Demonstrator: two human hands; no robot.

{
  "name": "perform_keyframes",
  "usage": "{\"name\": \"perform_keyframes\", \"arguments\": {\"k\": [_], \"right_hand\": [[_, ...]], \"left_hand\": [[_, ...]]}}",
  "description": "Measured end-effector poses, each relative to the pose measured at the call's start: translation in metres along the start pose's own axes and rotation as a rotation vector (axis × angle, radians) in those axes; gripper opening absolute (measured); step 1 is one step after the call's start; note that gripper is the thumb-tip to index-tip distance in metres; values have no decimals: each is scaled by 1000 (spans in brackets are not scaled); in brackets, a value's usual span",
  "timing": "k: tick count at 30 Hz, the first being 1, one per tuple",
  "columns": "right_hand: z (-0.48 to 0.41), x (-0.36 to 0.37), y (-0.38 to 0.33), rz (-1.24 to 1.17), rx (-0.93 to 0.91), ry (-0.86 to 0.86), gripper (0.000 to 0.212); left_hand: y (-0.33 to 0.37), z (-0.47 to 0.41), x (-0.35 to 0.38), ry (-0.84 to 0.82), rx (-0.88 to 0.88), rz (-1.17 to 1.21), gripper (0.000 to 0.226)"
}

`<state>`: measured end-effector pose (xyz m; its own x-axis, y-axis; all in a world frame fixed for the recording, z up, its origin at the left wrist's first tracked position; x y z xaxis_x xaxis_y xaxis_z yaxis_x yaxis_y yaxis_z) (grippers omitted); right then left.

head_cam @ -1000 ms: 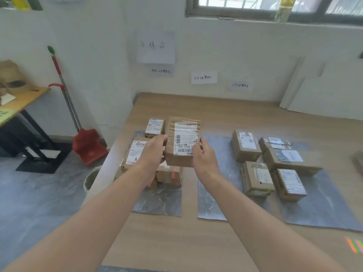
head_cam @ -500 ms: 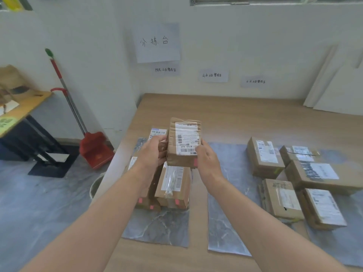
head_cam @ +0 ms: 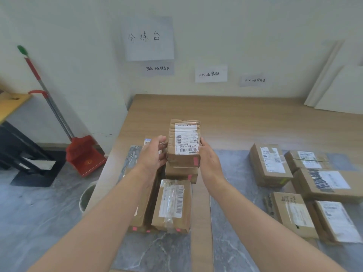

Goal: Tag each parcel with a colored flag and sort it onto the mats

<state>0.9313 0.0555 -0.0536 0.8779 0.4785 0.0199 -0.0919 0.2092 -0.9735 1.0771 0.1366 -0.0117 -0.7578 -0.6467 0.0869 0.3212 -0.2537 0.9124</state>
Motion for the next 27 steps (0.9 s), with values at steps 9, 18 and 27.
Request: {"name": "perform_keyframes", "arguments": {"k": [9, 18, 27], "right_hand": [[-13, -1, 23, -8, 67, 28, 41], [-3, -6, 23, -45, 203, 97, 49], [19, -9, 17, -4, 175, 155, 52]], "left_hand": [[-12, -14, 2, -35, -14, -60, 25], [-18, -11, -6, -8, -53, 34, 22], [-8, 21, -12, 24, -14, -63, 33]]}}
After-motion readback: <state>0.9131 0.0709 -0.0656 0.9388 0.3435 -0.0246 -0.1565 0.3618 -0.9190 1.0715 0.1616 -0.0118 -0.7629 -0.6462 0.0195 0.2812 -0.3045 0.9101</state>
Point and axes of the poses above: each hand's wrist, its own z-axis away from the middle knuckle, its own x-axis out of the palm, y = z × x, the point moved 5 cm from there along -z, towards the middle knuckle, and after that the axes turned 1 degree about -y, right-handed, at the moved point
